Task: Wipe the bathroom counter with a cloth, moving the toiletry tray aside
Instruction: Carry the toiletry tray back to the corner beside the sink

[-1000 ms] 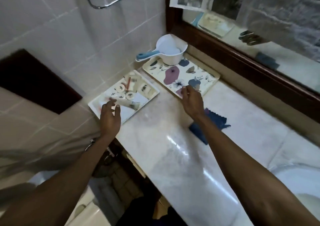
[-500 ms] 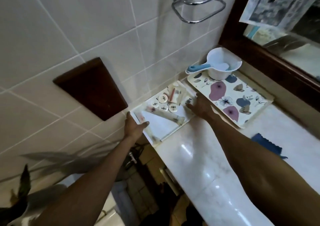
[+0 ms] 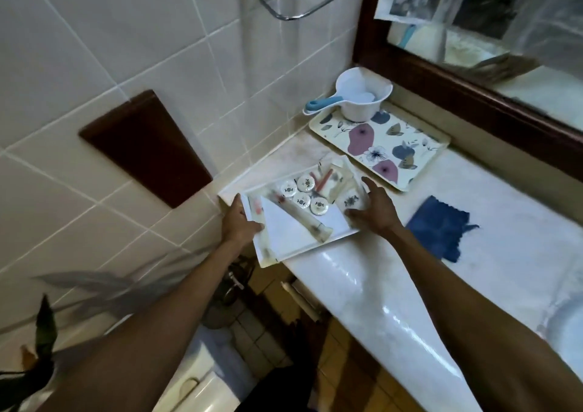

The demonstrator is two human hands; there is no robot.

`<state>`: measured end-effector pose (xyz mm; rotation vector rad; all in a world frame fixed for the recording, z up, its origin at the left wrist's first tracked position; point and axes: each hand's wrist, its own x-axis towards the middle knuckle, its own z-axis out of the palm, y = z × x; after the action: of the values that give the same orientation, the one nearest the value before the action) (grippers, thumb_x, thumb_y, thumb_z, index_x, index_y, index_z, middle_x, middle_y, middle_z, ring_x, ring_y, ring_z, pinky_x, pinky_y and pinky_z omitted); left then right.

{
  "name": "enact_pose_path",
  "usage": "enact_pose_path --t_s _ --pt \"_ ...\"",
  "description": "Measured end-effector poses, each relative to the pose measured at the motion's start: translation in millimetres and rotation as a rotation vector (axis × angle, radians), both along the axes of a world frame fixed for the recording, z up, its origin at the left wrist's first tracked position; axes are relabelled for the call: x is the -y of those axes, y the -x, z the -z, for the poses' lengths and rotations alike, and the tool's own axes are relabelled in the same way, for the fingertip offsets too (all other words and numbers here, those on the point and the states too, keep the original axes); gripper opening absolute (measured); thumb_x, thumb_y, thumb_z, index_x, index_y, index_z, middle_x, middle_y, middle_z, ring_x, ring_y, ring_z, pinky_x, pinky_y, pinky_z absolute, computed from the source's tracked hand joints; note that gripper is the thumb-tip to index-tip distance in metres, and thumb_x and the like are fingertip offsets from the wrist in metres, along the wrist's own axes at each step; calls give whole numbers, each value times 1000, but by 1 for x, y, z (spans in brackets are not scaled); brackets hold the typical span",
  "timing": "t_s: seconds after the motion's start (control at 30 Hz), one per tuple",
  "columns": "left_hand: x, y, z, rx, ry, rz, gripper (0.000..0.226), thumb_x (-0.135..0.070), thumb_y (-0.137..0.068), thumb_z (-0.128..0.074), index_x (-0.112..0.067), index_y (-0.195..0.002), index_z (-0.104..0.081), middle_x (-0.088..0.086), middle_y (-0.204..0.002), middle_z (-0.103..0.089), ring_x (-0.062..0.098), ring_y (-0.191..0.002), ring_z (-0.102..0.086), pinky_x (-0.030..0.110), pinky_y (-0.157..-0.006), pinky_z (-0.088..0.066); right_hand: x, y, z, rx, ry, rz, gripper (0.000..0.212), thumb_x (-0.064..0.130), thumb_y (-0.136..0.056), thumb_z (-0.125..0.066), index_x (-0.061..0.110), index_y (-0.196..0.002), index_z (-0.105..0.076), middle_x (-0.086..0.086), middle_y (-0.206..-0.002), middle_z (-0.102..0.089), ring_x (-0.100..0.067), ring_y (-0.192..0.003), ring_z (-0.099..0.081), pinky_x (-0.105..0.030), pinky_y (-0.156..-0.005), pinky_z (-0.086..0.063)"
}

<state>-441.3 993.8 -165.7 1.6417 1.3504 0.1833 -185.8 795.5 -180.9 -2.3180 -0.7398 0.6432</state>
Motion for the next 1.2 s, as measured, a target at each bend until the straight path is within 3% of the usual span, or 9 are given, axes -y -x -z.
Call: enact_pose_path --t_s 0.17,0.3,0.5,0.63,0.93,1.07,1.2 --pt "65 -16 -11 45 -24 164 104 3 -75 -82 -19 -158 -24 18 -143 -48 31 -115 -55 35 -77 -49 110 19 -12 -29 -83 112 95 28 -73 -86 17 -150 -33 -12 -146 -45 -29 -135 -44 -36 -110 -37" --pt "132 -32 -23 69 -65 312 102 -3 -74 -84 -20 -157 -27 15 -136 -53 31 -116 -56 33 -82 -46 208 30 -26 48 -121 202 90 31 -70 -86 22 -145 -38 -11 -135 -53 -29 -121 -54 -34 -95 -44" --pt "252 -41 -39 178 -83 437 97 -2 -73 -82 -22 -155 -33 9 -128 -57 23 -107 -56 26 -67 -47 357 61 -46 73 -154 359 95 37 -66 -87 23 -145 -36 -11 -133 -53 -28 -116 -55 -43 -98 -48" --pt "341 -42 -44 212 -56 533 96 -1 -74 -81 -24 -154 -33 6 -128 -58 20 -105 -56 20 -62 -44 461 94 -58 118 -162 465 90 36 -66 -87 22 -141 -40 -8 -136 -52 -27 -117 -55 -40 -94 -49" --pt "519 -84 -61 268 19 806 100 1 -70 -83 -24 -153 -34 4 -121 -56 28 -104 -60 30 -65 -50 659 143 -89 153 -89 739 87 34 -68 -87 22 -140 -39 -12 -132 -51 -29 -111 -56 -41 -90 -48" --pt "590 -124 -73 293 1 954 97 0 -69 -83 -22 -152 -37 4 -123 -57 25 -107 -58 32 -75 -53 730 155 -92 153 -104 885 86 32 -70 -86 21 -140 -38 -9 -134 -51 -22 -109 -53 -34 -87 -43" --pt "663 -167 -79 332 -19 1077 95 1 -70 -82 -16 -152 -37 5 -129 -57 22 -116 -53 33 -87 -49 795 155 -96 144 -72 1036 87 36 -68 -87 23 -139 -39 -8 -134 -53 -27 -120 -52 -41 -98 -46"
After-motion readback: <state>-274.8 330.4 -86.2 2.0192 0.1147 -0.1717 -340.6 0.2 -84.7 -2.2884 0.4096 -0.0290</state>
